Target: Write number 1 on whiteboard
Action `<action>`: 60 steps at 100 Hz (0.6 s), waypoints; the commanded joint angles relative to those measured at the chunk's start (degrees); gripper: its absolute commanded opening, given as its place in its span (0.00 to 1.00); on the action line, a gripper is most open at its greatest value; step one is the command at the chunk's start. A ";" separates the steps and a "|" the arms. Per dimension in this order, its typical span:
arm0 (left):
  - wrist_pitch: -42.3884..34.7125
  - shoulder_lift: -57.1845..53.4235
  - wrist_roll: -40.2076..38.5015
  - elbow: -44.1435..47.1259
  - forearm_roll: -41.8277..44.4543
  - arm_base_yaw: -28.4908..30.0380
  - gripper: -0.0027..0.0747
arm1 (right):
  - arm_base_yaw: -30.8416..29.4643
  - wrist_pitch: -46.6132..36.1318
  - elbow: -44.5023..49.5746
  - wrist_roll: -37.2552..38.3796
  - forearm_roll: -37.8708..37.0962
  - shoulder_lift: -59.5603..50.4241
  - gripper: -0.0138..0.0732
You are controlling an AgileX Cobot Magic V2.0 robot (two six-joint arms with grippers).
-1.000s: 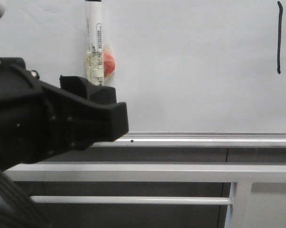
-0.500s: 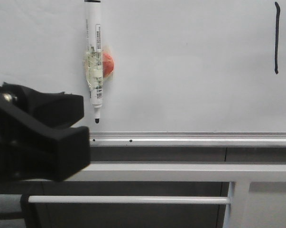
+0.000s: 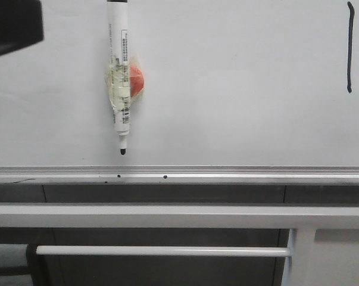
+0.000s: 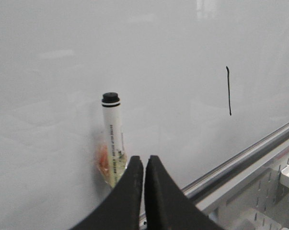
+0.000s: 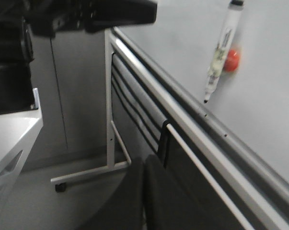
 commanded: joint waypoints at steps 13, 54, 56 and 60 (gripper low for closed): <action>-6.56 -6.80 9.15 -0.97 0.25 -1.68 0.01 | 0.02 -7.72 2.27 0.01 -1.61 0.41 0.09; -2.95 -12.90 11.68 -1.08 4.66 -1.68 0.01 | 0.02 -9.24 2.27 0.01 -1.61 0.41 0.09; -2.95 -12.90 11.68 -1.08 4.66 -1.68 0.01 | 0.02 -9.24 2.27 0.01 -1.61 0.41 0.09; -2.60 -12.90 11.44 -1.08 4.66 -1.68 0.01 | 0.02 -9.24 2.27 0.01 -1.61 0.41 0.09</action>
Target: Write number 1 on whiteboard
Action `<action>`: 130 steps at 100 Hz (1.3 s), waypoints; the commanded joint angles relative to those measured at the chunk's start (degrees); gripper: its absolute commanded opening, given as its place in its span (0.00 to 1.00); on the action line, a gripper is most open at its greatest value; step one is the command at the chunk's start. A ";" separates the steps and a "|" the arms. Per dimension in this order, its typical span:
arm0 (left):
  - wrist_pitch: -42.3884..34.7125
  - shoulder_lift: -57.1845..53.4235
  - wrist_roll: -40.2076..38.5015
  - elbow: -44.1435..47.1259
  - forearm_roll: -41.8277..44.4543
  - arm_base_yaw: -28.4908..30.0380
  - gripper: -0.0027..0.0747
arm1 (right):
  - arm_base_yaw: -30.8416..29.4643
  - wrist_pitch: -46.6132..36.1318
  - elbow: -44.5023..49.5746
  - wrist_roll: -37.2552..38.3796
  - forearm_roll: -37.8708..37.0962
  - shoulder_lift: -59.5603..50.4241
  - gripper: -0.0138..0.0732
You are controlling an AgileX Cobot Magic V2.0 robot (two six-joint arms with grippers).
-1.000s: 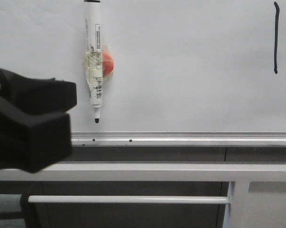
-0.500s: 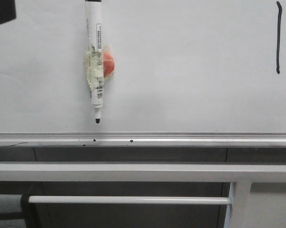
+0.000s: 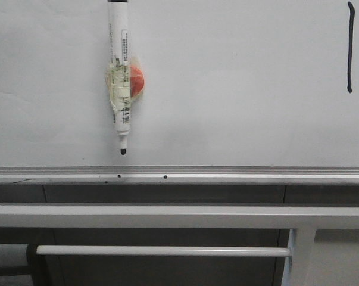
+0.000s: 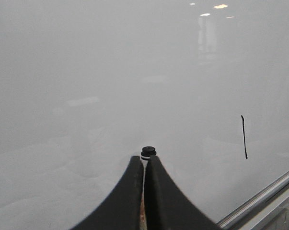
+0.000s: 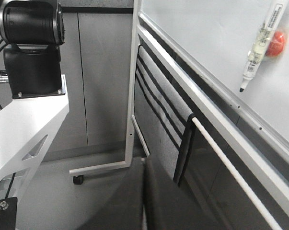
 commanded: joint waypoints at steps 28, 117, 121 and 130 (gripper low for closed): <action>-1.18 -0.08 -0.23 -1.24 3.58 -0.49 0.01 | 0.02 -3.29 -1.41 0.01 -1.15 0.41 0.09; 43.02 -24.38 -41.82 -1.58 48.78 59.60 0.01 | 0.02 -3.29 -1.41 0.01 -1.15 0.41 0.09; 48.89 -26.56 -41.82 -1.58 48.26 64.08 0.01 | 0.02 -3.29 -1.41 0.01 -1.15 0.41 0.09; 61.20 -31.84 -41.82 -1.46 48.19 73.00 0.01 | 0.02 -3.29 -1.41 0.01 -1.15 0.41 0.09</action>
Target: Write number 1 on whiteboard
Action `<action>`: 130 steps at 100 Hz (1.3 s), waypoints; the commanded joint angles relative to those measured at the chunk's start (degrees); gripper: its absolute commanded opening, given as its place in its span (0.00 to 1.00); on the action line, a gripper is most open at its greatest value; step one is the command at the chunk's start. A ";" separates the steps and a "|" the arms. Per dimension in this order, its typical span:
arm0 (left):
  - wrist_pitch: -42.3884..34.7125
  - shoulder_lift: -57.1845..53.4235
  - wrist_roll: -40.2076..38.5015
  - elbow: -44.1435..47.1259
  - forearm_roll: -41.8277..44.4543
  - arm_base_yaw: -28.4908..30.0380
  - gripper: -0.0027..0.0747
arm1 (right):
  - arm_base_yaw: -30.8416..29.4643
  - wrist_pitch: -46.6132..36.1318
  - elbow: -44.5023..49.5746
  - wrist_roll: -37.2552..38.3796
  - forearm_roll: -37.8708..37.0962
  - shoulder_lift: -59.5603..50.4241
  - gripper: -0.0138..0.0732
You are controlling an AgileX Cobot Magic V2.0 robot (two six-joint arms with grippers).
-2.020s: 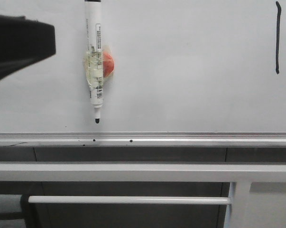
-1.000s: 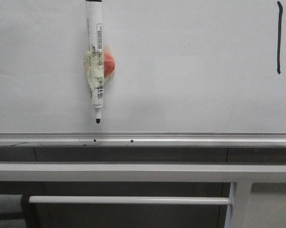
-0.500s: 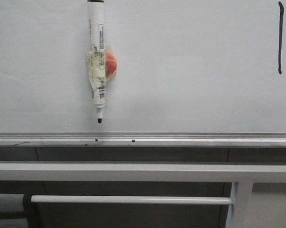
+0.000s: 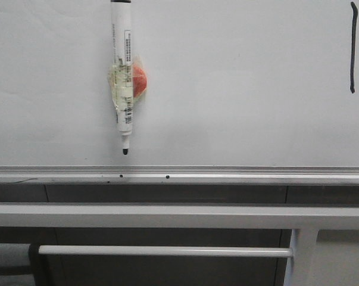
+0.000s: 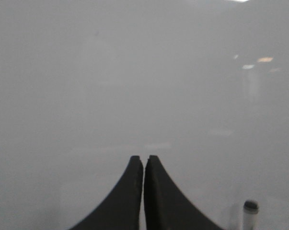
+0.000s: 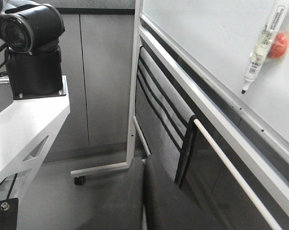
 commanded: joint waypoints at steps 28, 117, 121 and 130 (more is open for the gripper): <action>21.67 -14.90 -1.55 5.27 1.22 24.78 0.01 | 0.02 -3.08 -1.41 -0.12 -1.13 0.41 0.09; 28.98 -18.51 -9.48 15.96 8.66 29.70 0.01 | 0.02 -3.08 -1.41 -0.12 -1.13 0.41 0.09; 28.85 -18.51 -15.29 15.96 13.44 29.70 0.01 | 0.02 -3.08 -1.41 -0.12 -1.13 0.41 0.09; 28.85 -18.51 -20.46 15.96 17.08 29.96 0.01 | 0.02 -3.08 -1.41 -0.12 -1.13 0.41 0.09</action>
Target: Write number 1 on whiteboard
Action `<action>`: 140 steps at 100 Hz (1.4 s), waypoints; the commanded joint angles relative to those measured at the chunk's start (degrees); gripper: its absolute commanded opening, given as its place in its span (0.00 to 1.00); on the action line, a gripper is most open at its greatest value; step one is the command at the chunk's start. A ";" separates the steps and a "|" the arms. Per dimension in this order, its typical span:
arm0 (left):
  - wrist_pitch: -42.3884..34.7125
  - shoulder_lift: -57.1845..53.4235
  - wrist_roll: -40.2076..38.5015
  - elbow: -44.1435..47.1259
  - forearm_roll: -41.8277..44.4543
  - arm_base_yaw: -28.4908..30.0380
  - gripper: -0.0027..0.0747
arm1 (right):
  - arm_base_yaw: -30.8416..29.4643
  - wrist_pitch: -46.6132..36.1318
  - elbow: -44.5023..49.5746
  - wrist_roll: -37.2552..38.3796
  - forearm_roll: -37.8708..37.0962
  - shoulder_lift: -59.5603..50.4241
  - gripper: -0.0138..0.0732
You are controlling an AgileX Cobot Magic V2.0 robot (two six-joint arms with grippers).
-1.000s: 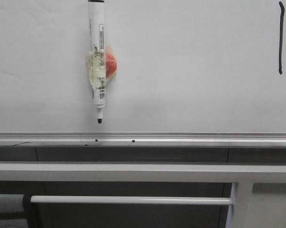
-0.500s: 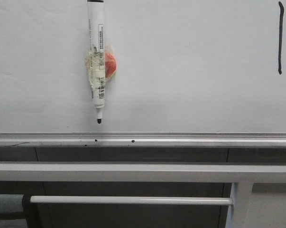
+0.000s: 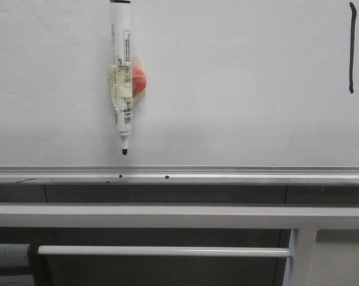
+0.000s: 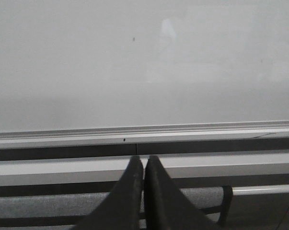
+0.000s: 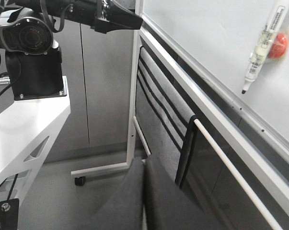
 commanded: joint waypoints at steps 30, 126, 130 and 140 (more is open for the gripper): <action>-3.93 -1.36 -6.28 0.36 4.21 0.66 0.01 | 0.02 -2.95 -1.41 -0.26 -1.03 0.41 0.09; -3.72 -1.36 -6.56 0.36 2.19 0.05 0.01 | 0.02 -2.95 -1.41 -0.26 -1.03 0.41 0.09; -3.72 -1.36 -6.56 0.36 2.19 0.05 0.01 | 0.02 -2.95 -1.41 -0.26 -1.03 0.41 0.09; -3.72 -1.36 -6.56 0.36 2.19 0.05 0.01 | 0.02 0.02 -1.41 -0.26 -3.29 0.41 0.09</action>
